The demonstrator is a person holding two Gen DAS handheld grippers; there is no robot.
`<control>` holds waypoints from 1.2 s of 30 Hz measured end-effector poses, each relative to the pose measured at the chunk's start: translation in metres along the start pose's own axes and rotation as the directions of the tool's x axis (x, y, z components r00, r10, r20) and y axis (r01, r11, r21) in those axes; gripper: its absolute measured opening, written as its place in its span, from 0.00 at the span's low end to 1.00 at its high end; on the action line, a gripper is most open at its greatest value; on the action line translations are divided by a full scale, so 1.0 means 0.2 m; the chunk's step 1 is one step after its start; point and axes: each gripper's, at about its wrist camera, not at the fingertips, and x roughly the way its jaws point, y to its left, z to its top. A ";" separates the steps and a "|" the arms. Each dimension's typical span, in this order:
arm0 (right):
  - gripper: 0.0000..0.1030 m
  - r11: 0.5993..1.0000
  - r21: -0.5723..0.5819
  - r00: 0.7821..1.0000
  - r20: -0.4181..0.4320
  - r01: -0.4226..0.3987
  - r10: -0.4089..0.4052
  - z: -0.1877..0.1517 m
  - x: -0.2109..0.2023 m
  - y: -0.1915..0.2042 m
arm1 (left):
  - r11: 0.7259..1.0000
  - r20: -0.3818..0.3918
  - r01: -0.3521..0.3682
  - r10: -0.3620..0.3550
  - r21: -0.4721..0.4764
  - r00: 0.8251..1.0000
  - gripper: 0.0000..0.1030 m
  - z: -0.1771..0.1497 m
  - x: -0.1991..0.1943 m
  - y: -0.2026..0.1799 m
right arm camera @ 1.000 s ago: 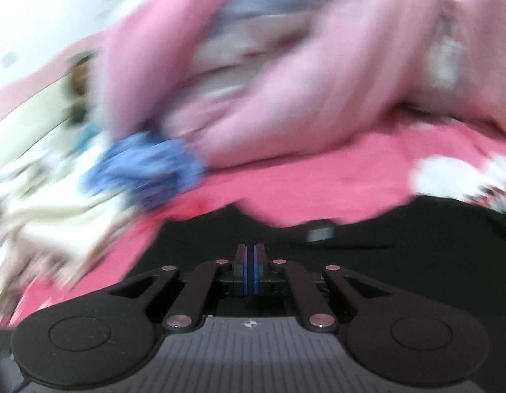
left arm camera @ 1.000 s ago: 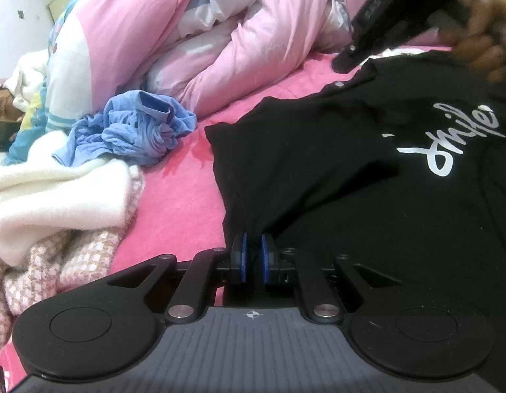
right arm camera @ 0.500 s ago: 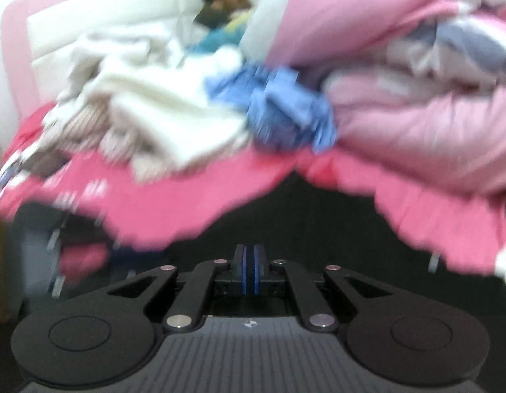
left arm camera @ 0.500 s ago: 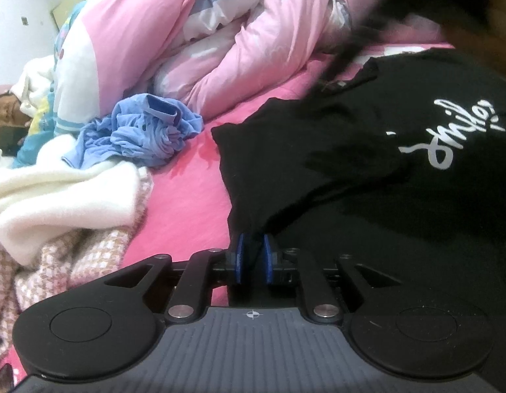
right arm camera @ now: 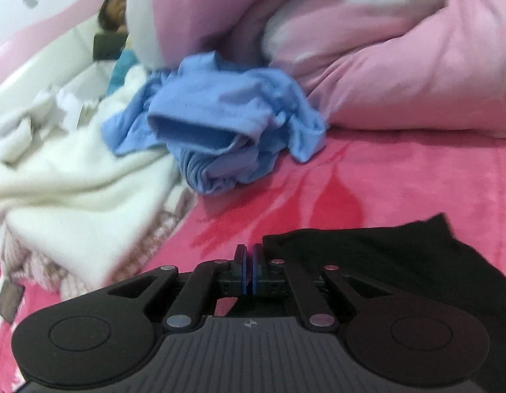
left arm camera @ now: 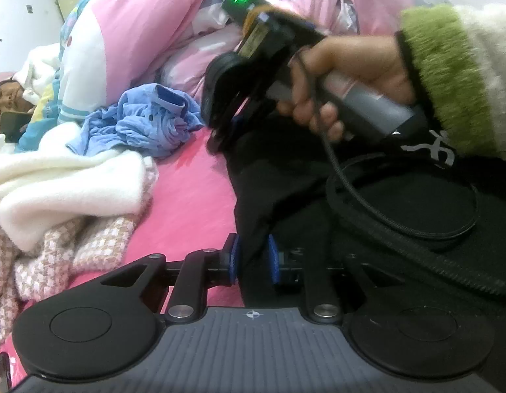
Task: Fold clothes
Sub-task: 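Grasp the folded T-shirt edge with the left tool while the right tool holds it, then open both tools and lift them off the black T-shirt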
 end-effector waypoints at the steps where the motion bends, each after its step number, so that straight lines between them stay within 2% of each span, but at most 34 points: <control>1: 0.03 1.000 -0.004 1.000 0.012 -0.007 0.007 -0.01 -0.06 0.02 | 1.000 -0.001 -0.004 0.004 0.003 1.000 0.21 0.00 0.00 0.00; 4: 0.03 0.996 -0.074 0.998 0.016 -0.059 0.060 -0.07 -0.27 0.09 | 1.000 -0.005 -0.009 0.009 0.005 1.000 0.22 0.00 -0.01 0.01; 7: 0.03 0.969 -0.226 0.995 -0.053 -0.096 0.086 -0.19 -0.39 0.23 | 1.000 -0.009 -0.015 0.015 0.010 1.000 0.24 0.00 -0.02 0.01; 10: 0.03 0.927 -0.356 0.986 -0.151 -0.122 0.071 -0.36 -0.36 0.36 | 1.000 -0.011 -0.022 0.023 0.018 1.000 0.24 0.00 -0.03 0.01; 12: 0.03 0.926 -0.361 0.984 -0.171 -0.110 0.051 -0.43 -0.30 0.38 | 1.000 -0.015 -0.024 0.024 0.017 1.000 0.25 0.00 -0.03 0.02; 15: 0.03 0.959 -0.263 0.989 -0.134 -0.103 0.069 -0.40 -0.30 0.35 | 1.000 -0.011 -0.022 0.022 0.002 1.000 0.28 0.00 -0.03 0.04; 18: 0.03 0.974 -0.211 0.996 -0.048 -0.087 0.079 -0.37 -0.46 0.34 | 1.000 -0.009 -0.020 0.020 -0.010 1.000 0.32 0.00 -0.06 0.07; 20: 0.03 0.983 -0.171 0.998 -0.011 -0.059 0.058 -0.38 -0.57 0.32 | 1.000 -0.007 -0.019 0.019 -0.017 1.000 0.33 0.00 -0.07 0.08; 22: 0.03 0.995 -0.095 1.000 -0.004 -0.017 0.017 -0.41 -0.62 0.26 | 1.000 -0.001 -0.022 0.022 -0.015 1.000 0.35 0.00 -0.09 0.09; 24: 0.04 0.999 -0.024 0.999 -0.047 0.027 -0.028 -0.44 -0.59 0.18 | 1.000 -0.001 -0.028 0.028 -0.013 1.000 0.36 0.00 -0.10 0.09; 26: 0.03 0.996 0.065 0.989 -0.136 0.068 -0.058 -0.51 -0.51 0.09 | 0.999 -0.002 -0.030 0.030 -0.014 1.000 0.36 0.00 -0.10 0.09; 27: 0.03 0.991 0.112 0.989 -0.140 0.067 -0.051 -0.51 -0.52 0.06 | 0.999 0.000 -0.027 0.027 -0.020 1.000 0.36 0.01 -0.10 0.09; 29: 0.04 0.980 0.191 0.993 -0.114 0.058 -0.036 -0.50 -0.58 0.04 | 0.999 0.007 -0.019 0.020 -0.045 1.000 0.36 0.01 -0.12 0.12; 31: 0.04 0.975 0.217 0.997 -0.059 0.051 -0.040 -0.49 -0.70 0.05 | 0.996 0.023 -0.012 0.014 -0.085 1.000 0.37 0.03 -0.15 0.15; 34: 0.05 0.965 0.245 0.995 -0.007 0.093 -0.095 -0.50 -0.95 0.02 | 0.983 0.076 0.022 -0.008 -0.182 0.997 0.37 0.06 -0.22 0.20; 36: 0.11 0.950 0.288 0.991 0.024 0.121 -0.133 -0.55 -1.13 -0.03 | 0.968 0.122 0.063 -0.033 -0.245 0.992 0.39 0.10 -0.28 0.21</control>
